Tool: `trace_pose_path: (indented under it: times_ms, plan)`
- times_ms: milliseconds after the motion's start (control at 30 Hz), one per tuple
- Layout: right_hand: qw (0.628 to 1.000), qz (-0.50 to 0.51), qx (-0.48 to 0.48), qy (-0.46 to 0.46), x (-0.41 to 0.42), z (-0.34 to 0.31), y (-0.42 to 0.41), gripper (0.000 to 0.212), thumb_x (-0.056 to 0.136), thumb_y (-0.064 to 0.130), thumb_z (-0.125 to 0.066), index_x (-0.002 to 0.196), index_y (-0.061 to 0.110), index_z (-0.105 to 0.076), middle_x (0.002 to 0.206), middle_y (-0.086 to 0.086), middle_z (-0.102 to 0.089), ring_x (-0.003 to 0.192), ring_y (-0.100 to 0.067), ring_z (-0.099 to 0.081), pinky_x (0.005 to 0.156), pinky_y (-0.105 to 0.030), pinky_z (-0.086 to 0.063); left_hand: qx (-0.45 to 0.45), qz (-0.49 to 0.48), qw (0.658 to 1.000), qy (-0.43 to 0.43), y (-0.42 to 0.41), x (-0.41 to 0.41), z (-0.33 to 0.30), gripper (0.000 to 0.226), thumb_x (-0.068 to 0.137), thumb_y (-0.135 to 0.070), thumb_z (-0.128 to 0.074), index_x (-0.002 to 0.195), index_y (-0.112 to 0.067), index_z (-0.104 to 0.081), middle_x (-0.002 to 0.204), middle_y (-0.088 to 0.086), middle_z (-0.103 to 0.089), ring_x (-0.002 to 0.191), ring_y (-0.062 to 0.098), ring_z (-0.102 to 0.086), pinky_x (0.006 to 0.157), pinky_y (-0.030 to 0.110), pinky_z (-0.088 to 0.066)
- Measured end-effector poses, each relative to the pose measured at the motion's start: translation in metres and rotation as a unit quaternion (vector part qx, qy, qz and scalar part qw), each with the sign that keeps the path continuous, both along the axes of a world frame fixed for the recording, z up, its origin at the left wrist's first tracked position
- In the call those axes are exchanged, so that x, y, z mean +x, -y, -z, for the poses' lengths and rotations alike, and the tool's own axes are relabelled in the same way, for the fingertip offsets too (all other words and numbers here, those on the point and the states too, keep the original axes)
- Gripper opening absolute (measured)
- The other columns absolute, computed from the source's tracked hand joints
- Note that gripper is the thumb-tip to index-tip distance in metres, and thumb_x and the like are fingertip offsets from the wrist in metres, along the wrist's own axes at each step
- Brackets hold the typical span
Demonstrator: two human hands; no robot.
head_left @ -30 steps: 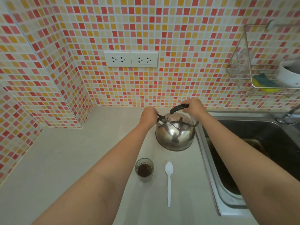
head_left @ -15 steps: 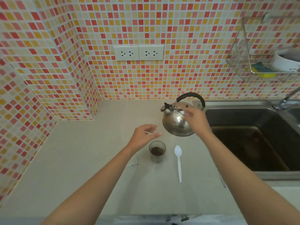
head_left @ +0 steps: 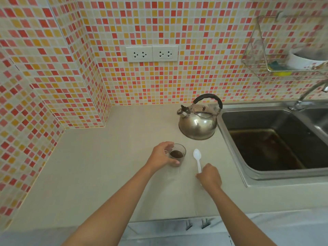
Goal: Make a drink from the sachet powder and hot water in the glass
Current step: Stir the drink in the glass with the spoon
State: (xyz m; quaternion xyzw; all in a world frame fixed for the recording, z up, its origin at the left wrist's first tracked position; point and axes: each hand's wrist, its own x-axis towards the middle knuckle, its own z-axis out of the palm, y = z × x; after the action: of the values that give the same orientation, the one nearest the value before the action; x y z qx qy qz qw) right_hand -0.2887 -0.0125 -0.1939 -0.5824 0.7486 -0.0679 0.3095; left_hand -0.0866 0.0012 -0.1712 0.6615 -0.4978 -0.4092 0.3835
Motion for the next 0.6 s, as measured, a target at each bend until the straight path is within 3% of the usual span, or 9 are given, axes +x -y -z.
trace_pose_path:
  times_ms: [233,300,400,600]
  plan:
    - [0.997,0.072,-0.001,0.033,-0.013,0.003,0.007,0.011,0.082,0.015,-0.067,0.087,0.006,-0.067,0.089,-0.010,-0.070,0.066,-0.024,-0.058,0.051,-0.023,-0.039,0.014,-0.022,0.998,-0.053,-0.002,-0.001,0.006,0.078,0.051,-0.003,-0.092,0.122,-0.012,-0.061,0.120,0.005,-0.066,0.110,0.014,-0.061,0.101,0.023,-0.044]
    - [0.986,0.114,-0.062,0.105,-0.018,-0.006,0.011,0.006,0.082,0.010,-0.066,0.084,0.005,-0.069,0.081,-0.010,-0.070,0.063,-0.024,-0.060,0.055,-0.027,-0.047,0.015,-0.021,0.998,-0.065,-0.002,-0.001,0.008,0.077,0.051,-0.003,-0.092,0.122,-0.011,-0.061,0.119,0.005,-0.066,0.110,0.014,-0.061,0.101,0.023,-0.044]
    - [0.935,0.147,-0.164,0.277,-0.026,-0.034,0.016,0.011,0.083,0.003,-0.064,0.088,0.001,-0.074,0.075,-0.016,-0.070,0.060,-0.026,-0.065,0.060,-0.037,-0.057,0.017,-0.023,0.997,-0.075,-0.001,0.000,0.009,0.075,0.051,-0.002,-0.092,0.120,-0.012,-0.062,0.117,0.004,-0.067,0.109,0.013,-0.062,0.098,0.021,-0.044]
    - [0.890,0.017,-0.283,0.356,-0.031,-0.106,0.031,0.008,0.086,0.012,-0.065,0.080,0.013,-0.070,0.065,-0.004,-0.067,0.052,-0.006,-0.062,0.047,-0.016,-0.051,0.029,-0.014,0.997,-0.066,0.002,0.003,0.010,0.074,0.049,-0.003,-0.093,0.115,-0.017,-0.063,0.110,-0.003,-0.068,0.103,0.009,-0.063,0.085,0.009,-0.045]
